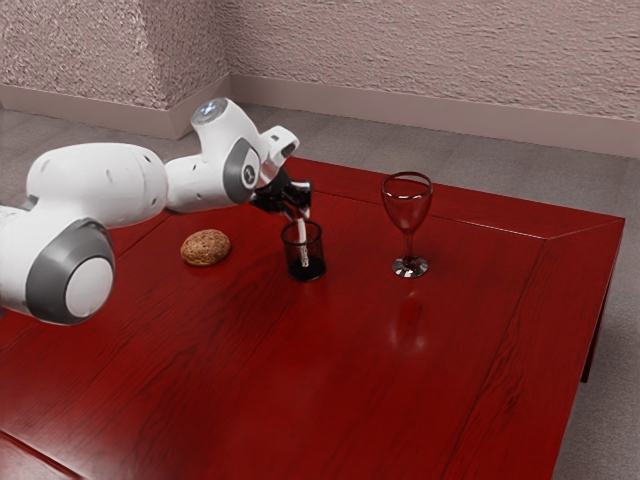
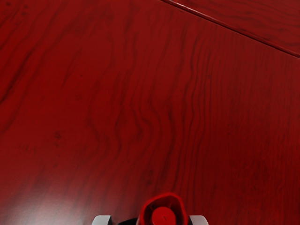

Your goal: Take the marker out of the pen holder and place it to the left of the pen holder.

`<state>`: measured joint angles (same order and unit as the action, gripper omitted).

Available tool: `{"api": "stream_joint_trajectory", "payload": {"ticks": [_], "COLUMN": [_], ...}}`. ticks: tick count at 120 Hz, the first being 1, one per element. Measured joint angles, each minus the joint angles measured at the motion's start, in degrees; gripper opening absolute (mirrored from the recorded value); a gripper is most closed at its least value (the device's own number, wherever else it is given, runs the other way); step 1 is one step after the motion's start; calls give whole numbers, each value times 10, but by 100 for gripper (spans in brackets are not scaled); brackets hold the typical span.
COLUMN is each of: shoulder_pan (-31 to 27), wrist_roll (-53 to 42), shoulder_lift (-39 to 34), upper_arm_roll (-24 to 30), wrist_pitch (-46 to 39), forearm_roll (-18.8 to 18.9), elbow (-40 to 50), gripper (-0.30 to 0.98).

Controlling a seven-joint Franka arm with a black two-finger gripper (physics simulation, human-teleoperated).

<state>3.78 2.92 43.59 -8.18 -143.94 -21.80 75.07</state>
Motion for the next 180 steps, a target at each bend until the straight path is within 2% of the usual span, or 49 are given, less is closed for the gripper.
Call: {"api": "stream_joint_trajectory", "payload": {"ticks": [16,41,64,88,112,124,140,148,156,180], "shoulder_pan": [0,-1,2,6,-11,-66,-118,-126,-119,-97], "wrist_roll": [1,1,6,9,2,-2,-7,-9,-11,-14], "shoulder_lift": [20,24,15,-65,-116,-151,-145,-94,-32,84], "upper_arm_roll": [-1,-5,-5,-5,3,58,78,75,48,-9], "wrist_pitch": [-1,-1,-1,2,13,30,116,189,269,444], "forearm_roll": [-1,0,6,13,47,68,85,95,103,108], "elbow": [-29,-35,-33,40,49,82,72,-4,-95,-248], "gripper": [17,2,-3,-4,-3,-2,-1,-1,-1,0]}}
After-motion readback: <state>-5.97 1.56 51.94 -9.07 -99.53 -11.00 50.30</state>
